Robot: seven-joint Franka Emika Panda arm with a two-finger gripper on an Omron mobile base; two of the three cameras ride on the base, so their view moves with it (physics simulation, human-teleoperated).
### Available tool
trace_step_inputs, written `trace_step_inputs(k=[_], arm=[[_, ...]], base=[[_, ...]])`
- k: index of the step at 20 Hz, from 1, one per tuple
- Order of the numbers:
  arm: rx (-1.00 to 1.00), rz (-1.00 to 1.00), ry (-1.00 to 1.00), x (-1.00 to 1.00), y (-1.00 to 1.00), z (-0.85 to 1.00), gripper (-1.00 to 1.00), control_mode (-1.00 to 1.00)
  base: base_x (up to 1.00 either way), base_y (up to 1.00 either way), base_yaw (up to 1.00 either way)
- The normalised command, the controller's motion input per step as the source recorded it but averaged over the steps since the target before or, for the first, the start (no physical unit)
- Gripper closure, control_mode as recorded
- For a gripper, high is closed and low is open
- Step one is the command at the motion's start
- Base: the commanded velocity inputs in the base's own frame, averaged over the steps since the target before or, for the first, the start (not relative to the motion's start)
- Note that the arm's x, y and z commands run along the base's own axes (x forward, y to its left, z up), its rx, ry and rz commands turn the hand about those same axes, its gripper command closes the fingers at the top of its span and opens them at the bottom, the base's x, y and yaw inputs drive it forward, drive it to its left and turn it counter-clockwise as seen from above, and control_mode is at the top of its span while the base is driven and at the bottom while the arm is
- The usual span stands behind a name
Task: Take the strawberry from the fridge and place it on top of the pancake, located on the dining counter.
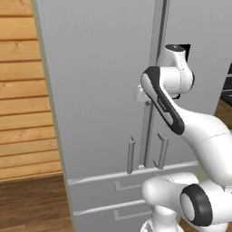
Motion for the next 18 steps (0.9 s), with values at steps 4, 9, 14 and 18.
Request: trace_step_inputs(k=[4, 9, 14, 18], arm=[[0.0, 0.0, -0.01, -0.26, -0.01, 0.0, -1.0, -1.0], [-0.03, 0.0, -0.01, -0.53, -0.08, -0.05, -1.0, -1.0], [-0.05, -0.01, 0.0, -0.53, -0.24, -0.16, -1.0, -1.0], [-0.09, 0.0, 0.01, -0.3, -0.23, -0.36, -1.0, -1.0]], base=[[0.0, 0.0, 0.0], [0.0, 0.0, 0.0], [0.0, 0.0, 0.0], [0.0, 0.0, 0.0]])
